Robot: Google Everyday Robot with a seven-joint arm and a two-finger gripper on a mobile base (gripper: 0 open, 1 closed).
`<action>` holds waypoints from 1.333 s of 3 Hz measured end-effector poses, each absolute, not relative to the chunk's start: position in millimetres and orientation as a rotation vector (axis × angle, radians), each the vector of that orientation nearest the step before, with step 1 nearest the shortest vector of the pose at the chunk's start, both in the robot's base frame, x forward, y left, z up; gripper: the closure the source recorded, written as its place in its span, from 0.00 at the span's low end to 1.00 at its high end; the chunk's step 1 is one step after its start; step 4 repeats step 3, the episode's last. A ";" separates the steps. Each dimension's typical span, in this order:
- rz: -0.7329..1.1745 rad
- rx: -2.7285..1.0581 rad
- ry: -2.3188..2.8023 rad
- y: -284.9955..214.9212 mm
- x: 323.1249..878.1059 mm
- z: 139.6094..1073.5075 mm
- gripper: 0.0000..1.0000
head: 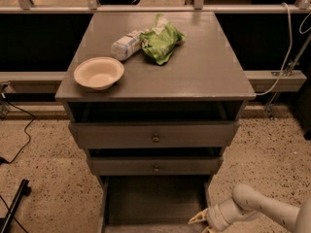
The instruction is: Open bottom drawer
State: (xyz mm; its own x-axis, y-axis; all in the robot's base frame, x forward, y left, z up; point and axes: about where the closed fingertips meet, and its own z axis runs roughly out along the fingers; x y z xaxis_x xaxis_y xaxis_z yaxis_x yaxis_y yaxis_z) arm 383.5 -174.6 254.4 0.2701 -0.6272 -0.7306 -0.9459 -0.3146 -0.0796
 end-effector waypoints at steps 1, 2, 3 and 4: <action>0.776 -2.013 1.376 -178.5 387.8 280.8 0.31; 0.761 -1.935 1.404 -195.8 390.2 308.1 0.07; 0.766 -1.930 1.405 -195.4 388.5 307.5 0.00; 0.766 -1.930 1.405 -195.4 388.5 307.5 0.00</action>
Offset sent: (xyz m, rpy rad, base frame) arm 0.0120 -0.0536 0.0956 0.1129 -0.0552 -0.1820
